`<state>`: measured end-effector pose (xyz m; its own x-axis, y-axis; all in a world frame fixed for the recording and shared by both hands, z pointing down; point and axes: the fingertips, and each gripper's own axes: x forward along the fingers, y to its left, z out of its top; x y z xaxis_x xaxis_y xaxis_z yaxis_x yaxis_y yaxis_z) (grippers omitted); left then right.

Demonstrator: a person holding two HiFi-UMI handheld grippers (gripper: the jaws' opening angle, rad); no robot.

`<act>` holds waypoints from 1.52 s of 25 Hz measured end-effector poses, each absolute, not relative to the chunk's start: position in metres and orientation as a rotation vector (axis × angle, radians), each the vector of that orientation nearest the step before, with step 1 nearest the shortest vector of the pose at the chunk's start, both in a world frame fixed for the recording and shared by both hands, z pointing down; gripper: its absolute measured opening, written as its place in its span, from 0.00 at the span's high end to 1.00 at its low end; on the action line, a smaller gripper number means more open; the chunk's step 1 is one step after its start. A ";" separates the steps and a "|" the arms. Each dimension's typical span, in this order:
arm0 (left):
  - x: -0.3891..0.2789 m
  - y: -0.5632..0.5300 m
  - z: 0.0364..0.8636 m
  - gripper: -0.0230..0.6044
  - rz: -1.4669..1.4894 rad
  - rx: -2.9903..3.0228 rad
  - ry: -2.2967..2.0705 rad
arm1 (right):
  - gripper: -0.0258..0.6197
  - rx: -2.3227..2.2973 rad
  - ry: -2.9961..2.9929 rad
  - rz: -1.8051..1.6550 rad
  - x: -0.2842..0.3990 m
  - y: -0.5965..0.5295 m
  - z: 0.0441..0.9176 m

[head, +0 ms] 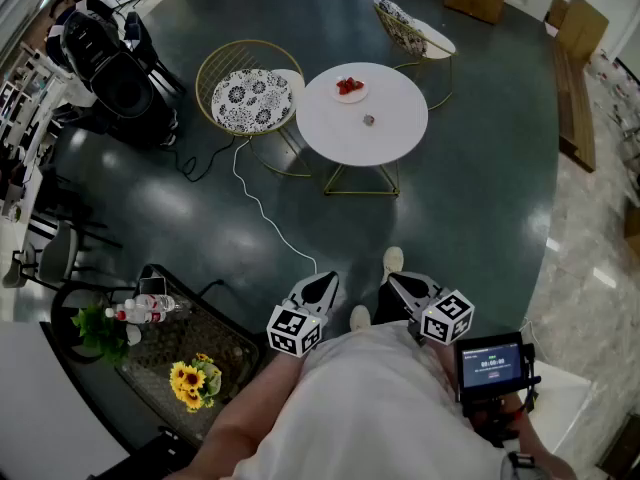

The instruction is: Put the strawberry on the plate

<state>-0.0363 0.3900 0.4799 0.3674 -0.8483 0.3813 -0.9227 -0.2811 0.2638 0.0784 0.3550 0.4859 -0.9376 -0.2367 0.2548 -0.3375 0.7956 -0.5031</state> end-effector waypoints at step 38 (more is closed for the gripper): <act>-0.049 0.424 0.461 0.95 0.207 2.184 -1.643 | 0.95 0.630 -2.819 0.695 0.088 0.353 0.453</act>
<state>-0.0488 0.4237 0.4607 0.2988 -0.8879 0.3498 -0.9470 -0.2304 0.2239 0.0880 0.3531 0.4527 -0.8961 -0.3599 0.2597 -0.4394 0.8020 -0.4046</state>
